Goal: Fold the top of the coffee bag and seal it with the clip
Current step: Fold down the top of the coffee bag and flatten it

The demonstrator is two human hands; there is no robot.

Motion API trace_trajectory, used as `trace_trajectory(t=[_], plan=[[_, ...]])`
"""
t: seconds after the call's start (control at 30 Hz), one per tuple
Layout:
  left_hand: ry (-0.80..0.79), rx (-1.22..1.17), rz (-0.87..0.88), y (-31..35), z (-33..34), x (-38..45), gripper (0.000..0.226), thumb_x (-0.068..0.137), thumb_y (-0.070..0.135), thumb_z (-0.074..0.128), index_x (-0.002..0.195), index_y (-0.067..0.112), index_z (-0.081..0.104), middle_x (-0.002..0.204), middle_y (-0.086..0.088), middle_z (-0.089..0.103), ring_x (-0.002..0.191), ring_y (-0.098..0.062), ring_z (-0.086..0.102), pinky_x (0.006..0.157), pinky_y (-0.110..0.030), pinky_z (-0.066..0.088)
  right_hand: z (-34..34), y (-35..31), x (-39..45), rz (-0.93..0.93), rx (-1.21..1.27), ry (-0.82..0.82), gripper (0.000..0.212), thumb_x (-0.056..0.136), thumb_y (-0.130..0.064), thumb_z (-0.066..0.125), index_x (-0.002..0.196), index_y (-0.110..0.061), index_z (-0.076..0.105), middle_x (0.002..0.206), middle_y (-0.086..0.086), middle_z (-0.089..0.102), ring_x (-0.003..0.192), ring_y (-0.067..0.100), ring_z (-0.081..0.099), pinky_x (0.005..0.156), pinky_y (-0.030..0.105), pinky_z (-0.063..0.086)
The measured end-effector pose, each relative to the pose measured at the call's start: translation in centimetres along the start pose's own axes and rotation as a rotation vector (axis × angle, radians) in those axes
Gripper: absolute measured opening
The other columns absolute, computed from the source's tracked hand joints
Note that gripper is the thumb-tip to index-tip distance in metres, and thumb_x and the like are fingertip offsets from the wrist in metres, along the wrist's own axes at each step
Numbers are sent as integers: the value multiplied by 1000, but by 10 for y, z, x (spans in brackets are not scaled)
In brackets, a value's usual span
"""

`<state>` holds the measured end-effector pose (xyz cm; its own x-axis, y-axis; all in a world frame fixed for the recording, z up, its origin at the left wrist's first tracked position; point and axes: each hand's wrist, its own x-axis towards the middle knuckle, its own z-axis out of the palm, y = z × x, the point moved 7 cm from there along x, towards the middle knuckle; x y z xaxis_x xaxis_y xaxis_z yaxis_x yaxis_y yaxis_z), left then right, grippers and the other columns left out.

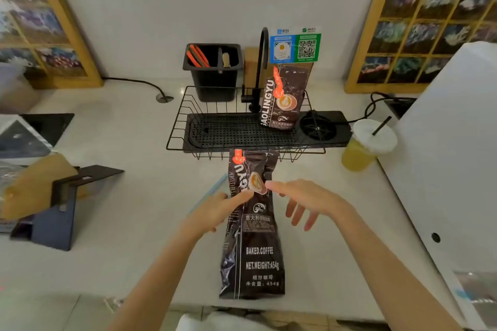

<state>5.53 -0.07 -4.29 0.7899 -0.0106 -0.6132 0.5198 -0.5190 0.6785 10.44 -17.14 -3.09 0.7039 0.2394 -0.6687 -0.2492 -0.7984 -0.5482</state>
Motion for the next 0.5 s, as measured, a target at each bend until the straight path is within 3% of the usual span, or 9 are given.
trace_trajectory(t=[0.07, 0.1, 0.2, 0.27, 0.33, 0.4, 0.5], plan=[[-43, -115, 4, -3, 9, -2, 68, 80, 60, 46, 133, 18, 36, 131, -2, 47, 107, -19, 47, 84, -33, 40, 11, 5, 0, 32, 23, -19, 87, 71, -77, 40, 134, -18, 36, 106, 12, 60, 86, 27, 66, 67, 40, 58], [-67, -163, 36, -3, 14, -5, 59, 83, 52, 49, 131, 21, 36, 125, 5, 48, 102, -14, 46, 82, -28, 40, 18, 9, 1, 31, 32, -24, 85, 71, -77, 40, 134, -19, 36, 108, 10, 58, 89, 27, 65, 72, 42, 58], [-102, -253, 94, 0, 27, -14, 22, 85, 31, 56, 104, 32, 44, 88, 19, 51, 72, 5, 49, 52, -3, 43, 32, 15, 5, 4, 117, 3, 80, 74, -72, 42, 136, -23, 30, 124, 10, 53, 97, 24, 61, 84, 44, 54], [-82, -309, 129, -10, 30, -8, 24, 80, 28, 64, 98, 34, 49, 84, 20, 57, 68, 9, 55, 46, -1, 42, 40, 15, 5, -34, 218, 20, 79, 77, -67, 46, 141, -28, 19, 133, 9, 49, 100, 23, 58, 86, 40, 51], [-69, -388, 144, -17, 33, -3, 32, 74, 27, 70, 101, 32, 54, 91, 13, 65, 74, 3, 64, 53, -5, 47, 48, 15, 4, -68, 348, 20, 81, 78, -62, 51, 142, -28, 15, 129, 6, 50, 99, 19, 58, 83, 35, 50], [-31, -425, 147, -24, 35, 2, 46, 68, 28, 76, 109, 25, 56, 99, 5, 69, 83, -7, 68, 62, -13, 51, 53, 14, 2, -88, 474, 43, 81, 78, -54, 57, 142, -24, 17, 120, 3, 52, 93, 13, 58, 74, 29, 49], [11, -473, 137, -25, 33, -1, 52, 65, 24, 78, 111, 21, 55, 95, 4, 69, 80, -8, 69, 59, -14, 51, 56, 18, 5, -77, 603, 121, 84, 75, -45, 67, 141, -19, 23, 128, 8, 53, 99, 18, 57, 81, 33, 48]])
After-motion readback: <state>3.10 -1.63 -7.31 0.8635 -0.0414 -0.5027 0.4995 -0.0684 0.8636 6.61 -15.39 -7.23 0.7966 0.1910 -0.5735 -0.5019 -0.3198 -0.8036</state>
